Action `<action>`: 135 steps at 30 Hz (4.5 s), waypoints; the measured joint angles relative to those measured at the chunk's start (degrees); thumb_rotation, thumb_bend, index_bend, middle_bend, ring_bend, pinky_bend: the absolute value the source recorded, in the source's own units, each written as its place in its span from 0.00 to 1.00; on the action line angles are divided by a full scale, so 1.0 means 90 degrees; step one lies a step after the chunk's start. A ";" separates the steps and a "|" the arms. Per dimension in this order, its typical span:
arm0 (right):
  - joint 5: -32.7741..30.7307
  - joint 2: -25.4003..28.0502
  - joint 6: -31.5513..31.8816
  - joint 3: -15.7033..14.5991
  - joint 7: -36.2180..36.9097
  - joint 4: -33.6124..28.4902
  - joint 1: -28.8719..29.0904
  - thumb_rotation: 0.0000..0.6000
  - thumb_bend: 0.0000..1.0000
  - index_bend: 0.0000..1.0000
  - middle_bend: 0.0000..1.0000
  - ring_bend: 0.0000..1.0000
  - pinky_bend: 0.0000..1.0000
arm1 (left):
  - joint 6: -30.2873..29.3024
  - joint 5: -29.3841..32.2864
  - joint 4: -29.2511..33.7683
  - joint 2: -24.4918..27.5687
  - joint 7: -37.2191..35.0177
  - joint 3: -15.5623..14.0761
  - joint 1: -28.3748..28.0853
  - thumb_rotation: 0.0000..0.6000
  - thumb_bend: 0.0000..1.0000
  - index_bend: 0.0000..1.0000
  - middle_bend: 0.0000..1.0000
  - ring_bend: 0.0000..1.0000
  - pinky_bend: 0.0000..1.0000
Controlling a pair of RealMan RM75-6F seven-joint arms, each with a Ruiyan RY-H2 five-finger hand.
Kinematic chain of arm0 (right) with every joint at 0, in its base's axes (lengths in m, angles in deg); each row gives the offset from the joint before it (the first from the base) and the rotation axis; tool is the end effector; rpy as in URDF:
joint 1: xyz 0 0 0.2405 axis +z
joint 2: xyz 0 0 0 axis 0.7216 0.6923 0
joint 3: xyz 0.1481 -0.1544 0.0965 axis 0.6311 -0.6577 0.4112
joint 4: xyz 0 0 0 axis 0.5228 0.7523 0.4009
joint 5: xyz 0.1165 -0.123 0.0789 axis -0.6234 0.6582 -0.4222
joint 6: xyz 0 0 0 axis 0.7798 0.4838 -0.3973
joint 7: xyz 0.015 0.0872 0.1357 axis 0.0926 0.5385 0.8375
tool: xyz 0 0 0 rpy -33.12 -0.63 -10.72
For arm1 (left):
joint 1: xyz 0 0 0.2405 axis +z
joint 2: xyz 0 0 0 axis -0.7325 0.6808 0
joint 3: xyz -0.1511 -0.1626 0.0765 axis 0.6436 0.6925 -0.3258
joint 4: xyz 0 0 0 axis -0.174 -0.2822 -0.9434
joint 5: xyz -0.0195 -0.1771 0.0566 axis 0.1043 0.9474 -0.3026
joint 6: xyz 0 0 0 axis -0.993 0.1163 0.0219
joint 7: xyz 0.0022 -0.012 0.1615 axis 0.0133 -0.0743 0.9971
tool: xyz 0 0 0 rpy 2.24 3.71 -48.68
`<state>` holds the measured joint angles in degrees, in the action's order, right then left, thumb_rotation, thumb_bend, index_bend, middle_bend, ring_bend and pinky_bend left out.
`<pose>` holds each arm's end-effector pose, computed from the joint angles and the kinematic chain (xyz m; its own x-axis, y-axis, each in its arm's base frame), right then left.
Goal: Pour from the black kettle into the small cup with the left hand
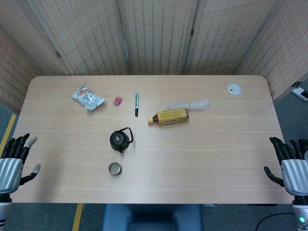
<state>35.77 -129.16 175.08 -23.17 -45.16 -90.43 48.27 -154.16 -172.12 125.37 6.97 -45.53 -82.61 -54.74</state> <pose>-0.2868 -0.1820 0.1824 0.4723 0.0375 0.8806 -0.8813 0.0028 0.4725 -0.2681 0.2115 0.1749 0.4620 -0.0543 0.8852 0.8794 -0.1010 -0.4652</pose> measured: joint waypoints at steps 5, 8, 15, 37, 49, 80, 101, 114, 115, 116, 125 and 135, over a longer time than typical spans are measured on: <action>0.0073 0.0028 -0.0018 -0.0008 0.0038 -0.0029 0.0029 1.00 0.31 0.05 0.14 0.21 0.08 | 0.0425 -0.0232 -0.0117 0.0093 -0.0299 0.0043 -0.0428 1.00 0.39 0.15 0.13 0.11 0.00; 0.0098 0.0051 -0.0033 -0.0019 0.0059 -0.0036 0.0037 1.00 0.31 0.05 0.14 0.21 0.08 | 0.0667 -0.0393 -0.0220 0.0086 -0.0449 0.0086 -0.0726 1.00 0.39 0.17 0.15 0.13 0.00; 0.0134 0.0111 -0.0057 -0.0034 0.0071 -0.0079 0.0049 1.00 0.31 0.05 0.14 0.22 0.08 | 0.1377 -0.0771 -0.0345 0.0082 -0.0860 0.0133 -0.1483 1.00 0.39 0.21 0.20 0.17 0.00; 0.0119 0.0063 -0.0093 -0.0101 0.0217 0.0067 0.0001 1.00 0.31 0.06 0.14 0.22 0.08 | 0.4028 -0.0804 -0.0602 -0.0703 -0.1169 0.0327 -0.3982 1.00 0.27 0.22 0.23 0.13 0.00; 0.0113 0.0040 -0.0056 -0.0119 0.0328 0.0168 -0.0049 1.00 0.31 0.06 0.14 0.23 0.08 | 0.5134 -0.0285 -0.1239 -0.1434 -0.0857 0.0355 -0.4859 1.00 0.21 0.23 0.22 0.11 0.00; -0.0069 -0.0036 -0.0146 -0.0095 0.0660 0.0486 -0.0101 1.00 0.31 0.06 0.15 0.23 0.08 | 0.6505 0.1656 -0.2563 -0.2672 0.0399 0.0356 -0.5869 1.00 0.20 0.30 0.28 0.13 0.00; 0.0074 -0.0025 -0.0049 -0.0093 0.0657 0.0448 -0.0104 1.00 0.31 0.06 0.16 0.24 0.08 | 0.5262 0.1896 -0.1528 -0.1718 0.0608 0.0193 -0.5212 1.00 0.21 0.36 0.37 0.19 0.00; 0.0150 -0.0027 -0.0060 -0.0085 0.0674 0.0445 -0.0051 1.00 0.31 0.07 0.16 0.24 0.08 | 0.4500 0.1235 -0.1216 -0.1202 -0.0111 -0.0124 -0.4542 1.00 0.21 0.36 0.37 0.20 0.00; 0.0148 -0.0029 -0.0066 -0.0085 0.0679 0.0451 -0.0048 1.00 0.31 0.07 0.16 0.24 0.08 | 0.4460 0.1175 -0.1218 -0.1197 -0.0146 -0.0143 -0.4518 1.00 0.21 0.36 0.37 0.20 0.00; 0.0148 -0.0031 -0.0071 -0.0085 0.0683 0.0458 -0.0044 1.00 0.31 0.07 0.16 0.24 0.08 | 0.4420 0.1097 -0.1232 -0.1196 -0.0186 -0.0167 -0.4492 1.00 0.21 0.36 0.37 0.20 0.00; 0.0108 -0.0051 -0.0081 -0.0097 0.0714 0.0501 -0.0061 1.00 0.31 0.07 0.16 0.24 0.08 | 0.4290 0.0785 -0.1723 -0.1438 0.0111 -0.0272 -0.4453 1.00 0.21 0.25 0.33 0.18 0.00; 0.0052 -0.0045 -0.0103 -0.0097 0.0709 0.0508 -0.0079 1.00 0.31 0.07 0.16 0.24 0.08 | 0.4452 0.0712 -0.2115 -0.1657 0.0633 -0.0377 -0.4489 1.00 0.21 0.23 0.31 0.17 0.00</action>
<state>36.24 -129.57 174.16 -24.05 -38.78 -85.86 47.56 -114.09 -165.71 106.34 -7.94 -39.82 -86.00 -95.14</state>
